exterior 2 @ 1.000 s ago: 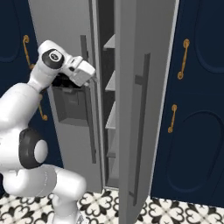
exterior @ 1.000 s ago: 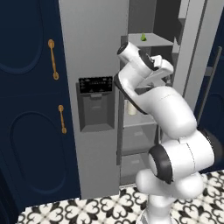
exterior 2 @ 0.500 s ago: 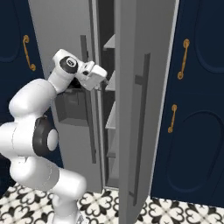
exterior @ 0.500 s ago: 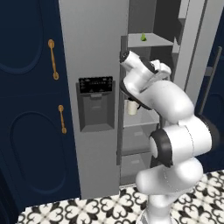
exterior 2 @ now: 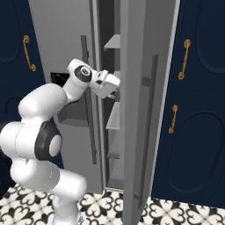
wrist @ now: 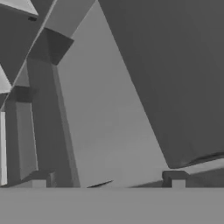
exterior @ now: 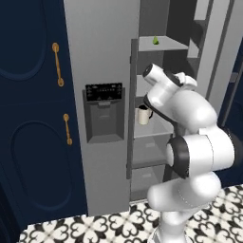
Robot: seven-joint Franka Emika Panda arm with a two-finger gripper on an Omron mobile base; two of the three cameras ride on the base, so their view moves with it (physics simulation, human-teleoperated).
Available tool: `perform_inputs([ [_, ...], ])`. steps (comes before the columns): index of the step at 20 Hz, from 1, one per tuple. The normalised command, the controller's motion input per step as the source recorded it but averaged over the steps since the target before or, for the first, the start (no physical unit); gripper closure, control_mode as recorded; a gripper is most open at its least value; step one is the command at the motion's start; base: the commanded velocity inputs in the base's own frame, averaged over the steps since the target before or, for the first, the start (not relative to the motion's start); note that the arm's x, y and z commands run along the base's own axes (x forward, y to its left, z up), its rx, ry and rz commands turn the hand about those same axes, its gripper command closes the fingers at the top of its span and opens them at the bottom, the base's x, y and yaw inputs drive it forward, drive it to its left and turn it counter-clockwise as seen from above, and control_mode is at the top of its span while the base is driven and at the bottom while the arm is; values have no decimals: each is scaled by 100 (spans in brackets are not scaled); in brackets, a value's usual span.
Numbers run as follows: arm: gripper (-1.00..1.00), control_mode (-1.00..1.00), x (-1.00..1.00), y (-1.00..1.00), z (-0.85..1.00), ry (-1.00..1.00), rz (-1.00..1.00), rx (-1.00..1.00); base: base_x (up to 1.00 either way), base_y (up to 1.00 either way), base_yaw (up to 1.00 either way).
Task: Grab a lemon wedge from the fridge and one ice cube from the ice bowl, and put them in the glass of lemonade.
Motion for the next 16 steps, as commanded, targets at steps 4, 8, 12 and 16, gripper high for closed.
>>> perform_inputs([
  [4,-100,-100,-46,-100,0,0,-5,0,0,0,0],
  [8,-100,-100,-44,-100,0,0,-6,0,0,0,0],
  [12,-100,-100,-33,-96,0,1,-4,0,0,0,0],
  [16,-100,-100,-9,10,21,3,0,-3,0,0,0],
])
